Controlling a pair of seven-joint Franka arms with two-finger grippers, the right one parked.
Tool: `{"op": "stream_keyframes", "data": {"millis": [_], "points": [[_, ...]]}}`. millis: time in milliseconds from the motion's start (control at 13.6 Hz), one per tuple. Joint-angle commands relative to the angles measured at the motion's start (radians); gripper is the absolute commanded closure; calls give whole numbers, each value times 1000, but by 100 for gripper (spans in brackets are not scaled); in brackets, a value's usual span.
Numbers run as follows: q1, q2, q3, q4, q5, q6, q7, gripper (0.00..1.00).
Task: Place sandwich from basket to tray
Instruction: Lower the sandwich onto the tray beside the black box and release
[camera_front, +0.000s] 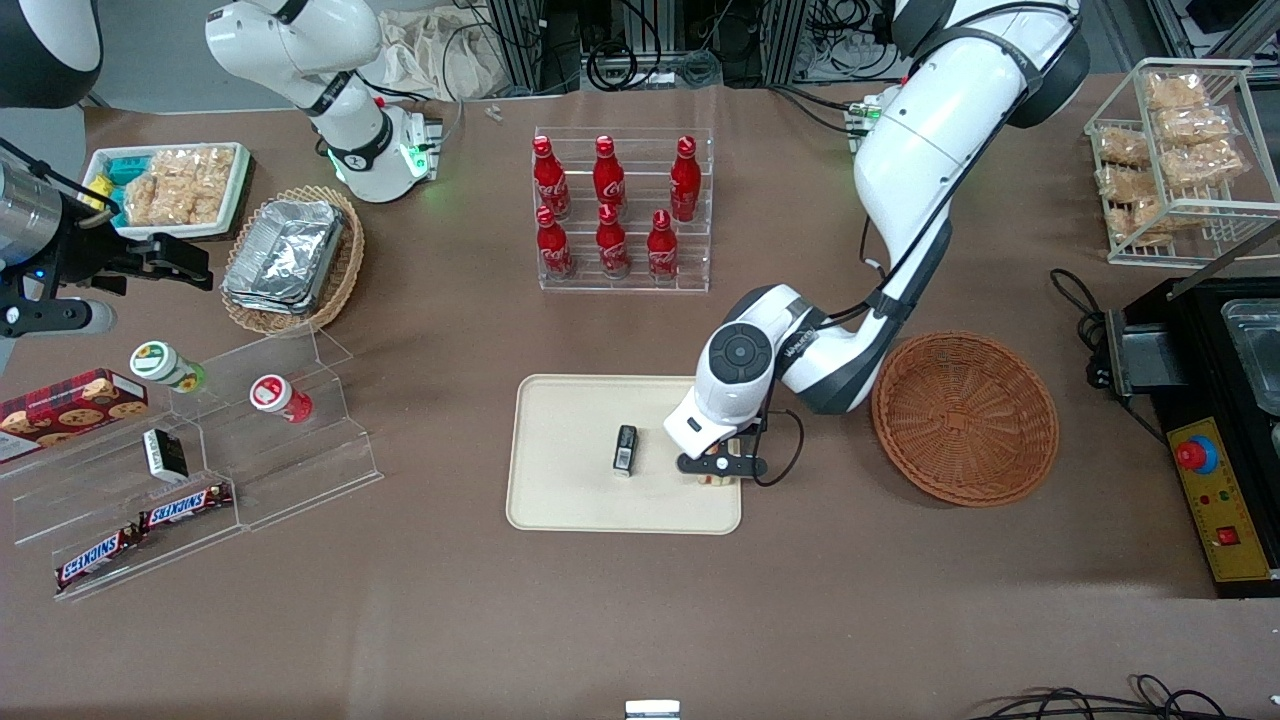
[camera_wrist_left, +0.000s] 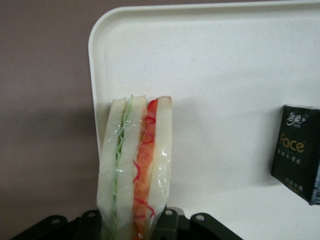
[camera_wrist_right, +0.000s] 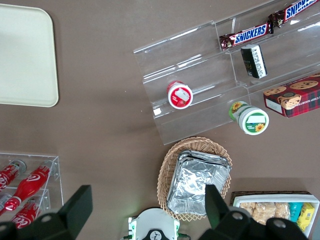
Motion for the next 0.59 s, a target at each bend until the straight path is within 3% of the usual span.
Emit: {"op": "stream_keyframes", "data": {"millis": [0, 221, 516], "points": [[-19, 12, 11, 29, 40, 14, -31, 0], [-6, -15, 9, 24, 36, 13, -40, 0], [1, -209, 41, -8, 10, -81, -80, 0]]}}
